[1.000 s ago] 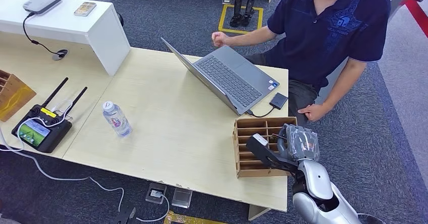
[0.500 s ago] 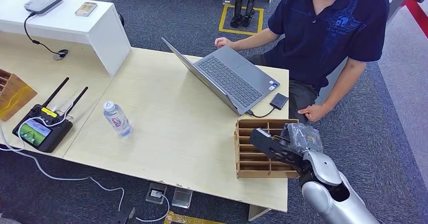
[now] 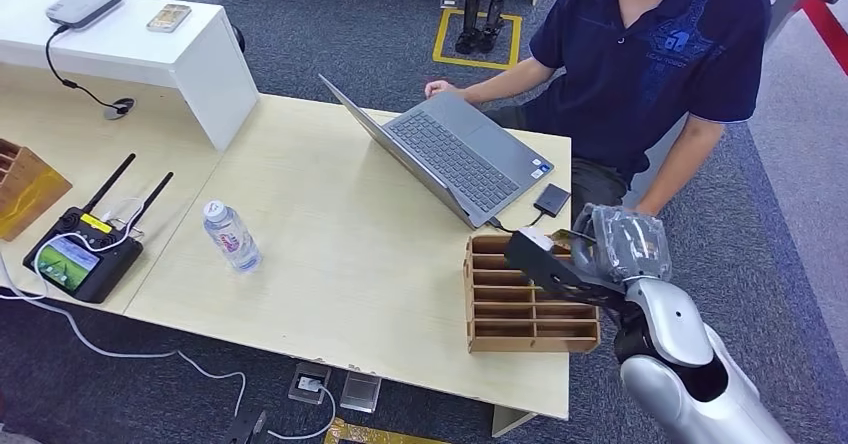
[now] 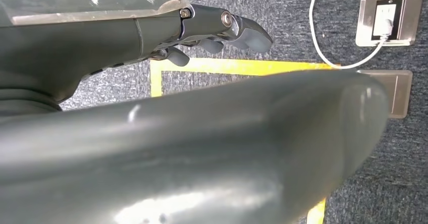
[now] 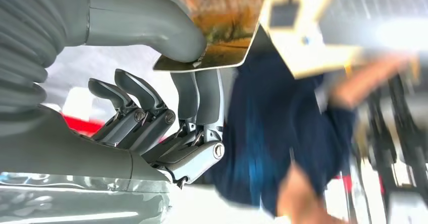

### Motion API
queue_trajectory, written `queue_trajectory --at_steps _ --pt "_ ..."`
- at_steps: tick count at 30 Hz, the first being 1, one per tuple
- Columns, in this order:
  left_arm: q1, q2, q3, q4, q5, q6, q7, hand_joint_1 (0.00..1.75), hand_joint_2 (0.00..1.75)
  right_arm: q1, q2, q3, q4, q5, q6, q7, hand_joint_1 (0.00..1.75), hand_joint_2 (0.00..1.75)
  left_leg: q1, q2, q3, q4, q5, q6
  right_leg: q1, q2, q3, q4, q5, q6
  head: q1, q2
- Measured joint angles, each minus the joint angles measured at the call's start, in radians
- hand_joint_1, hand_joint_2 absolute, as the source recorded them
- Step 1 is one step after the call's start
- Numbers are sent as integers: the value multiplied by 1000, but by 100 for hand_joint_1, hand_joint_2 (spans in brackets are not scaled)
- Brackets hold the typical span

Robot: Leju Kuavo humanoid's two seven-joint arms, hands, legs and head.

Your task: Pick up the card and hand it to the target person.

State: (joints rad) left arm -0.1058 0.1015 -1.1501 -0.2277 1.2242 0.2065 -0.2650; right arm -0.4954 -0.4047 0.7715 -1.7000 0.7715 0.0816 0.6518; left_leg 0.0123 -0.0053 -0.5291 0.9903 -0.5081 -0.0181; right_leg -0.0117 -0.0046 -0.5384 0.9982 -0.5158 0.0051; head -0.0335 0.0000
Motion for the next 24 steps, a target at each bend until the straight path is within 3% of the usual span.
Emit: queue_trajectory --at_steps 10,24 --pt "0 -4 0 0 -2 -9 -12 0 0 -10 26 -16 -11 75 -256 -162 175 175 0 0 -1 0 0 0 0 0 0 0 0 0 0 0" --pt "-2 -10 -12 0 -12 -9 -17 0 0 -20 93 -6 216 296 -592 -210 175 175 0 -1 -2 0 0 0 0 -1 -1 0 0 0 0 0"
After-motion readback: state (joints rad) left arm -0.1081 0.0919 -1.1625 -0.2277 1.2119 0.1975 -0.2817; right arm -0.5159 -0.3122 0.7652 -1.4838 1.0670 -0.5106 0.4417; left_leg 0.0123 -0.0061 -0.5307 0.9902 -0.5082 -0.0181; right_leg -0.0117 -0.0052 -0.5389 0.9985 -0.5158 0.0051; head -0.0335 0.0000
